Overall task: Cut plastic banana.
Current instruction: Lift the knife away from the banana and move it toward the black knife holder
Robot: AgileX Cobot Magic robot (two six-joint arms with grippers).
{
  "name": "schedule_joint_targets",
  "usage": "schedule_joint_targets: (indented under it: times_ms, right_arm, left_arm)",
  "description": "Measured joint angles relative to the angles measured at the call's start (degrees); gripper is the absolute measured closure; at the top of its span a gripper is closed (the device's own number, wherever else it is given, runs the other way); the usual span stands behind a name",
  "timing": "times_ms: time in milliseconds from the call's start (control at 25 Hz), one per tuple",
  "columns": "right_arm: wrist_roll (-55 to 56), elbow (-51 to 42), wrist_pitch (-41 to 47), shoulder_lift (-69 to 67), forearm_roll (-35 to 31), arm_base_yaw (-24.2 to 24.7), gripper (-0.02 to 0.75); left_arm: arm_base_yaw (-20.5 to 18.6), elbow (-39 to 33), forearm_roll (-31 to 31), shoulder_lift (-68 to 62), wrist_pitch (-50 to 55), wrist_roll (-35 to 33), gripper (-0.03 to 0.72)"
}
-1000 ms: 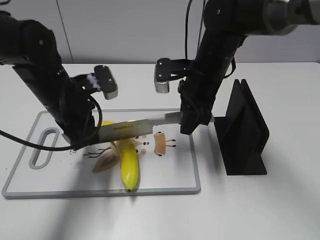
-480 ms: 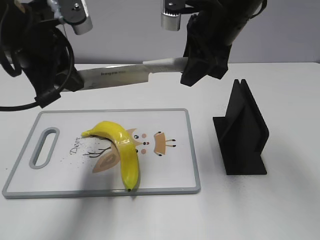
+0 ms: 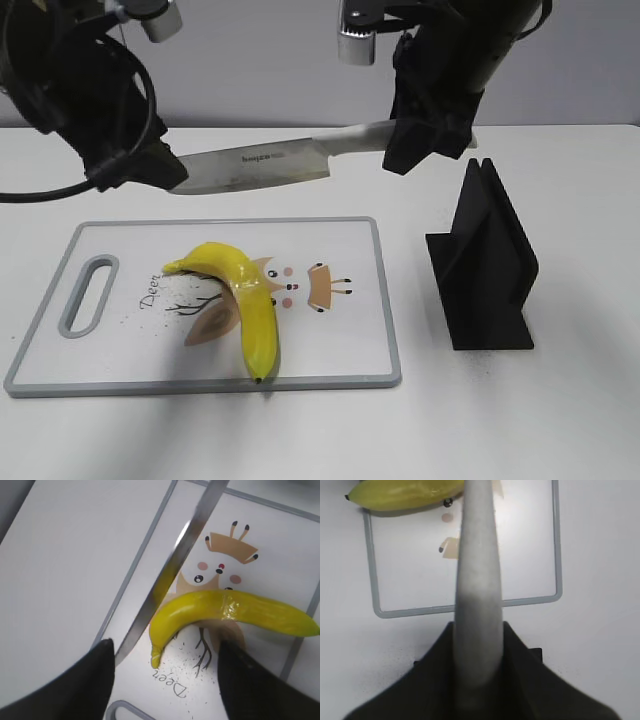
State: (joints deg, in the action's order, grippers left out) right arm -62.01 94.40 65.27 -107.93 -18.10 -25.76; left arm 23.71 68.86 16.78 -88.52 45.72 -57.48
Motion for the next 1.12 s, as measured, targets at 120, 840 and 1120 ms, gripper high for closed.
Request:
schedule_joint_targets:
  times_ms: [120, 840, 1120]
  right_arm:
    - [0.49, 0.0, -0.28, 0.0, 0.67, 0.15, 0.549]
    - [50.04, 8.17, 2.8, 0.0, 14.24, 0.28, 0.55]
    - [59.96, 4.82, 4.36, 3.94, 9.28, 0.28, 0.55]
  left_arm:
    - [0.0, 0.27, 0.22, 0.0, -0.44, 0.12, 0.054]
    - [-17.75, 14.82, -17.76, 0.74, 19.86, 47.9, 0.091]
    - [-21.11, 10.84, -16.78, 4.87, 23.63, 48.99, 0.111]
